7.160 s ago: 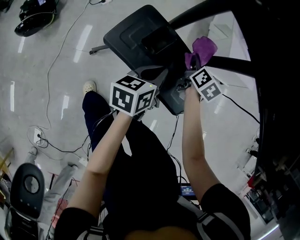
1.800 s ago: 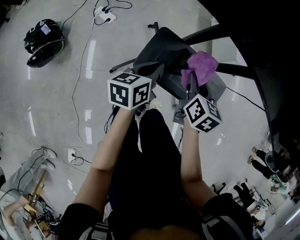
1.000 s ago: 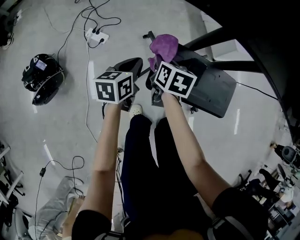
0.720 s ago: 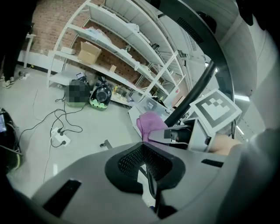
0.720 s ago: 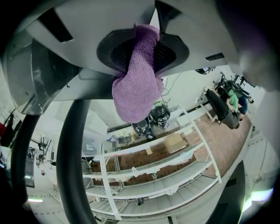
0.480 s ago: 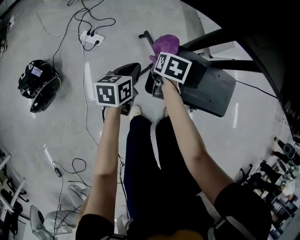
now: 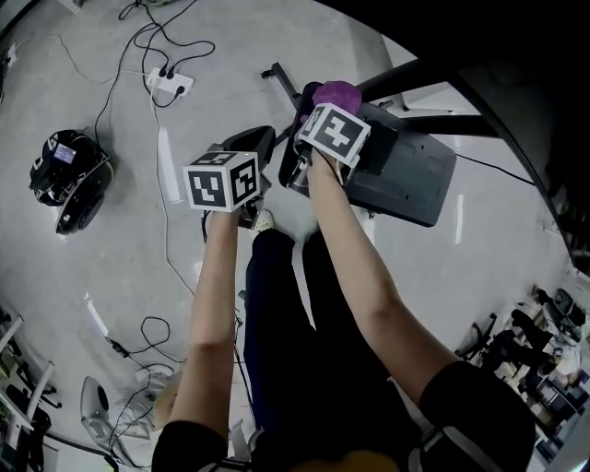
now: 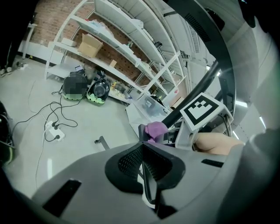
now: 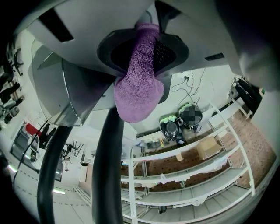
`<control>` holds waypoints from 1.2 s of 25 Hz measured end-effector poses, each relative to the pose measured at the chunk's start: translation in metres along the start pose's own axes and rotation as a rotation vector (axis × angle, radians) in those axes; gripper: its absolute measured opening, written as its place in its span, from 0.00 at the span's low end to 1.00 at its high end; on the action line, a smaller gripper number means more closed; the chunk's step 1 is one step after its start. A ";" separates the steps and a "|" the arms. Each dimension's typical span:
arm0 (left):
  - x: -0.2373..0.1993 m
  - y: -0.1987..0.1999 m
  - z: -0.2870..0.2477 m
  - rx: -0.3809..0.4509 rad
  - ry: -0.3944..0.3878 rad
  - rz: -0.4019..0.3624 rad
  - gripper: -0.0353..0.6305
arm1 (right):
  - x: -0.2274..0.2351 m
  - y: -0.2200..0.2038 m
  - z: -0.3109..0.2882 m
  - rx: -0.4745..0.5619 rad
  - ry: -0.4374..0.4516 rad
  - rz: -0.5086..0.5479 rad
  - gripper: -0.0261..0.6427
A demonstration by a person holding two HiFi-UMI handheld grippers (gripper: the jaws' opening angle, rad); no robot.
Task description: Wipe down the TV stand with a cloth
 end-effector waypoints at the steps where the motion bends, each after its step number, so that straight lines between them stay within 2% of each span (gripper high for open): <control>1: 0.001 0.000 0.000 0.001 -0.002 0.002 0.06 | 0.000 0.000 0.000 0.003 -0.005 0.002 0.17; 6: -0.003 -0.009 0.016 0.010 0.014 0.029 0.06 | -0.003 -0.004 0.008 0.028 0.008 -0.003 0.17; 10: -0.010 -0.023 0.035 0.013 0.037 0.070 0.06 | -0.016 -0.024 0.029 0.039 0.086 0.050 0.17; 18: -0.015 -0.039 0.063 0.021 0.076 0.085 0.06 | -0.047 -0.083 0.068 0.013 0.243 0.185 0.17; 22: -0.016 -0.045 0.066 0.012 0.083 0.090 0.06 | -0.055 -0.095 0.069 0.021 0.250 0.223 0.17; 30: -0.009 -0.058 0.050 -0.029 0.052 0.083 0.06 | -0.035 -0.097 0.050 -0.008 0.231 0.189 0.17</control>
Point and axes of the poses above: the fingertips, and each gripper's own axes: z backward along the fingers, x to its right, y out of its top, the point moved 7 cm from there along z, backward along the fingers, and after that the axes turned 1 degree about x, right-handed, at the moved point
